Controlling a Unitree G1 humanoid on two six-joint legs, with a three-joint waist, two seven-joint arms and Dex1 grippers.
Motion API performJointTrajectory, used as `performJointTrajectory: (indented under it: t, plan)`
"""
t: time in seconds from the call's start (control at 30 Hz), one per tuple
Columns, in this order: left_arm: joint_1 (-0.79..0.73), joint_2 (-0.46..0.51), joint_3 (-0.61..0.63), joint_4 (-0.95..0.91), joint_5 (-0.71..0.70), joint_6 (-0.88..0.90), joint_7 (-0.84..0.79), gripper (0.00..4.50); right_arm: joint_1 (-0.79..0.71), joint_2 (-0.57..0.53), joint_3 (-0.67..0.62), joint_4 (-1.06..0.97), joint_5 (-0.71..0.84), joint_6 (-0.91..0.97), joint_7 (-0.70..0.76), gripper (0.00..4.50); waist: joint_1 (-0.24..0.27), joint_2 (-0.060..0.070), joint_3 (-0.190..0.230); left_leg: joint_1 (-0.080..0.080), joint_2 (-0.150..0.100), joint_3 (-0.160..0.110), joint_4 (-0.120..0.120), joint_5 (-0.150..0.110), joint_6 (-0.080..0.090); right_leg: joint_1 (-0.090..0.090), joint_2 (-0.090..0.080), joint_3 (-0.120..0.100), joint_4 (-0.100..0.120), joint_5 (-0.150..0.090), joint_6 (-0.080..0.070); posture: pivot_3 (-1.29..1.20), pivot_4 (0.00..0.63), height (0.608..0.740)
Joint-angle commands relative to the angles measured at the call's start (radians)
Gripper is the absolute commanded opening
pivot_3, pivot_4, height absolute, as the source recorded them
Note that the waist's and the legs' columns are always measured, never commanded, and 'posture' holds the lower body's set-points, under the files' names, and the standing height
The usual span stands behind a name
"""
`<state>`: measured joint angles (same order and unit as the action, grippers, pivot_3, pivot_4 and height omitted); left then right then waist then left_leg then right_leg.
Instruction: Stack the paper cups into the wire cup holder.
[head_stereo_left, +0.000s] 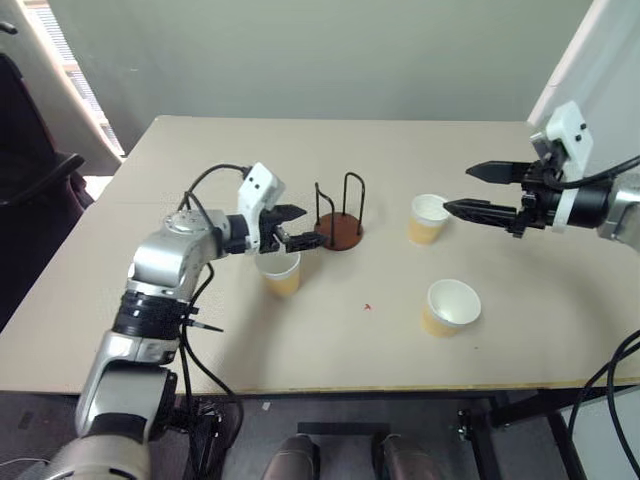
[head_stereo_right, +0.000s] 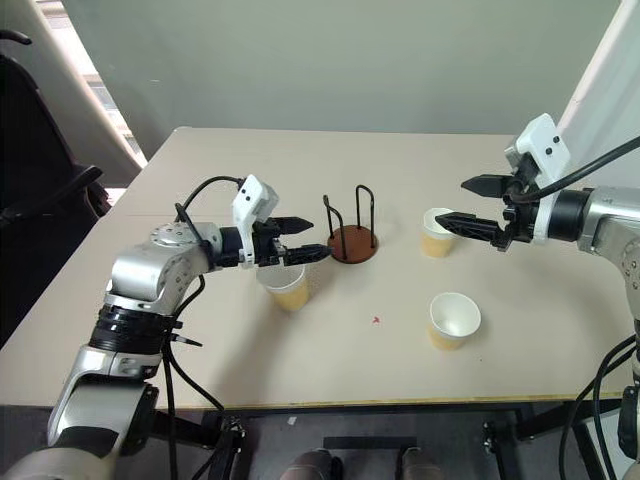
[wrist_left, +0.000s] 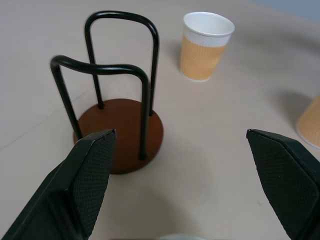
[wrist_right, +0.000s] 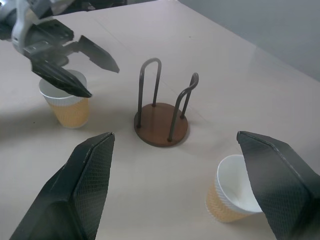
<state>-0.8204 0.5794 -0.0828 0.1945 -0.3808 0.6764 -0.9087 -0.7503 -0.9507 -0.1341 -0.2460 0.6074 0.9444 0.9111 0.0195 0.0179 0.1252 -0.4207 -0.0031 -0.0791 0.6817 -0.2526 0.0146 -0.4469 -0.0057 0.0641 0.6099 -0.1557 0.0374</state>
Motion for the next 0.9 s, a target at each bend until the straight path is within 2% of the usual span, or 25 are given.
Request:
performJointTrajectory:
  t: [0.03,0.6,0.9]
  plan:
    - [-0.041,-0.02,0.0,0.012,0.028,-0.041,0.008,4.5,-0.002,-0.023,-0.048,-0.034,0.014,-0.002,-0.014,4.05,0.001,0.0,0.0,0.0,0.0,0.0,0.0,0.0,0.0,0.0,0.0,0.0,0.0,0.0,0.0,0.0,0.15,0.74]
    - [-0.17,-0.123,-0.053,0.282,0.149,-0.191,-0.041,4.5,0.036,-0.061,-0.068,-0.087,0.076,0.029,-0.001,4.05,0.005,0.0,0.0,0.0,0.0,0.0,0.0,0.0,0.0,0.0,0.0,0.001,0.0,-0.001,0.003,0.0,0.15,0.74]
    - [-0.226,-0.185,-0.041,0.407,0.19,-0.261,-0.045,4.5,0.051,-0.064,-0.067,-0.097,0.088,0.026,-0.008,4.05,0.005,0.0,0.0,-0.001,-0.001,0.001,0.001,0.0,0.0,0.0,0.0,0.001,-0.001,-0.002,0.005,0.0,0.15,0.74]
